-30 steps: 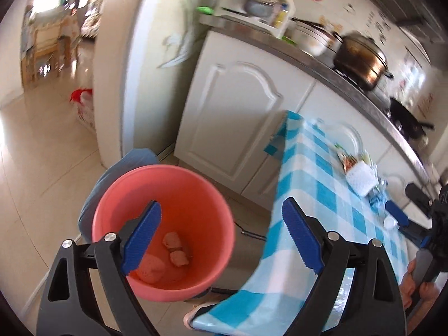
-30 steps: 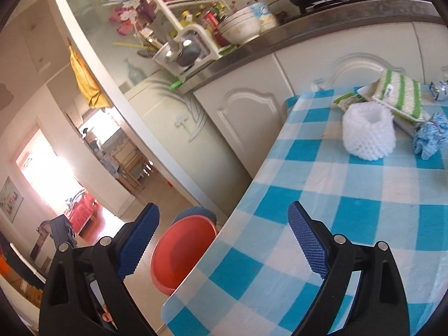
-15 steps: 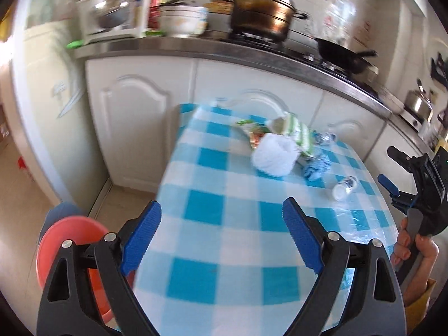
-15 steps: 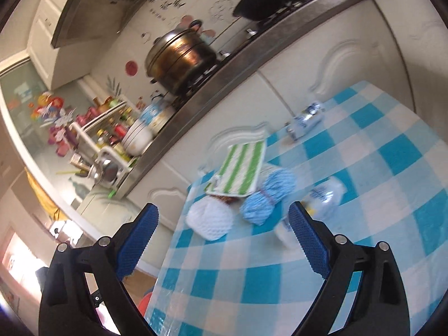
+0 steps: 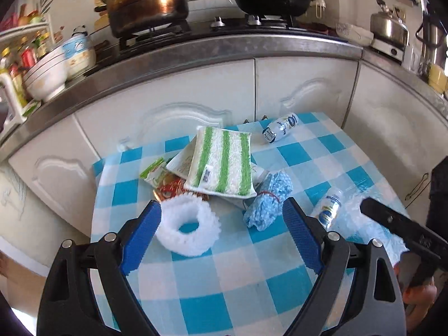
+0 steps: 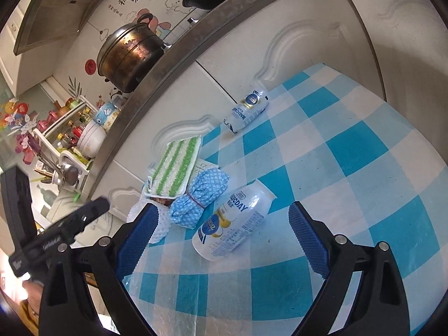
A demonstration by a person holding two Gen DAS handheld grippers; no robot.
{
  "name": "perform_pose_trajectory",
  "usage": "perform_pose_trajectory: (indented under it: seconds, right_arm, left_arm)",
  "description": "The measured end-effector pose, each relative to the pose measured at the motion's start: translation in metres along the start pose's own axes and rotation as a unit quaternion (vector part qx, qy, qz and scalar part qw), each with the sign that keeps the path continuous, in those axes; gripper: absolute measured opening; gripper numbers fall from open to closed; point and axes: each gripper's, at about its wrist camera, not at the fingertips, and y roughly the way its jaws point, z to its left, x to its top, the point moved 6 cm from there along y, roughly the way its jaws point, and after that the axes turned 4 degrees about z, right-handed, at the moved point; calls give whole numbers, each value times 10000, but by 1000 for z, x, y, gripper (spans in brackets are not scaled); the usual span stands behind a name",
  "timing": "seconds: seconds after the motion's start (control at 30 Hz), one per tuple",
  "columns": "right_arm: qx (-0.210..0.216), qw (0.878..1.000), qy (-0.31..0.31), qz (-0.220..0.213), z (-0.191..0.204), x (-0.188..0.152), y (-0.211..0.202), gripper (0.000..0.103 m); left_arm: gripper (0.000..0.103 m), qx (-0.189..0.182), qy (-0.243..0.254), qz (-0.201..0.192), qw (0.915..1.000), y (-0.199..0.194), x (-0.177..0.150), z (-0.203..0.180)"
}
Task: Collect trash
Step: 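Move both tools back over the table toward the green-striped sponge, then grasp the green-striped sponge with the left gripper while the right gripper grasps the white bottle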
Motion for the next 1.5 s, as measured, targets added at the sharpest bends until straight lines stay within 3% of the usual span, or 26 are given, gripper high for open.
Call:
perform_pose_trajectory:
  seconds: [0.2, 0.4, 0.6, 0.87, 1.23, 1.43, 1.47, 1.5]
  right_arm:
    - [-184, 9988, -411, 202, 13, -8, 13, 93]
    - [-341, 9965, -666, 380, 18, -16, 27, 93]
    - [-380, 9962, -634, 468, 13, -15, 38, 93]
    - [-512, 9951, -621, 574, 6, -14, 47, 93]
    - [-771, 9908, -874, 686, 9, -15, 56, 93]
    - [-784, 9901, -909, 724, 9, -15, 58, 93]
    - [-807, 9897, -930, 736, 10, -16, 58, 87]
    - [-818, 9893, -949, 752, 10, -16, 59, 83]
  left_arm:
    - [89, 197, 209, 679, 9973, 69, 36, -14]
    - [89, 361, 420, 1021, 9932, 107, 46, -16]
    - [89, 509, 647, 1186, 9895, 129, 47, -17]
    - [89, 558, 564, 1185, 9898, 142, 44, -11]
    - [66, 490, 556, 876, 9934, 128, 43, -16]
    - [60, 409, 404, 758, 9955, 118, 46, -14]
    - [59, 402, 374, 733, 9958, 116, 46, -13]
    - [46, 363, 340, 720, 9962, 114, 46, -13]
